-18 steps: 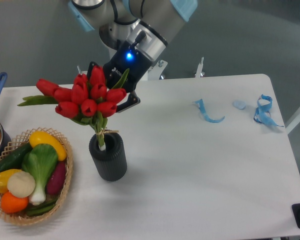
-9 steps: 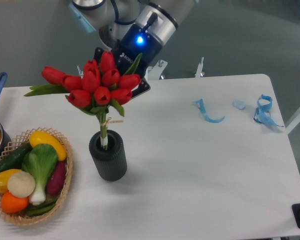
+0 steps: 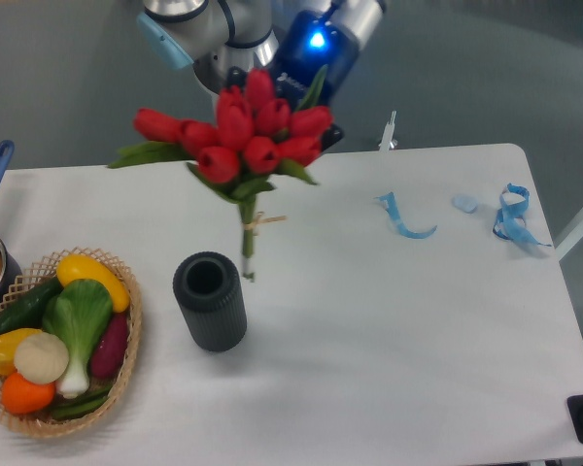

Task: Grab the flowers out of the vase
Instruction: 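Lift the gripped tulips straight up out of the black vase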

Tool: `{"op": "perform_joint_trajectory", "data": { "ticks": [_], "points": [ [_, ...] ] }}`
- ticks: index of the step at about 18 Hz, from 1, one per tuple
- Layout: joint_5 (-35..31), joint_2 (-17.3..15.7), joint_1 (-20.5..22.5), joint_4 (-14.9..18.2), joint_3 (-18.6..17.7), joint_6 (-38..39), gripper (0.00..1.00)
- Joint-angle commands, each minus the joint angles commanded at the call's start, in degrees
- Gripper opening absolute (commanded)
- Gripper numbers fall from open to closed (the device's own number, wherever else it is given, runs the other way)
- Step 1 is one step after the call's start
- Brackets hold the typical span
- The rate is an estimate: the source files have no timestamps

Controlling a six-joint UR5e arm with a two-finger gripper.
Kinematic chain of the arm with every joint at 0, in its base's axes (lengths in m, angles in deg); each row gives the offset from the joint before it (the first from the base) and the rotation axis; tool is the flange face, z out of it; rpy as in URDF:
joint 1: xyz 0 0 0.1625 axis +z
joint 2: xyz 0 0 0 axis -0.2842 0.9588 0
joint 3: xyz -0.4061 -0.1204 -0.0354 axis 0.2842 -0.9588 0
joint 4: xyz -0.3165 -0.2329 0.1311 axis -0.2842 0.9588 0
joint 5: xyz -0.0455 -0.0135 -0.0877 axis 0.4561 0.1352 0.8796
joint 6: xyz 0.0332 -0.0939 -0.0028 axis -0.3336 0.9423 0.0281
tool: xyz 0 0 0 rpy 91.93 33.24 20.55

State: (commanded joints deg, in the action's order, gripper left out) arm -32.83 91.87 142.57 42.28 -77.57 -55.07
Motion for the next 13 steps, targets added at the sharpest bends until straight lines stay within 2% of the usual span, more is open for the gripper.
{"op": "perform_joint_trajectory", "data": {
  "ticks": [8,10,13],
  "points": [
    [-0.62,9.31,3.69,-0.97,4.92,-7.56,0.39],
    [-0.62,10.03,5.88,-1.15,5.54,-8.36,0.39],
    [-0.62,10.73,6.42,-1.06,5.89,-9.68,0.39]
  ]
}}
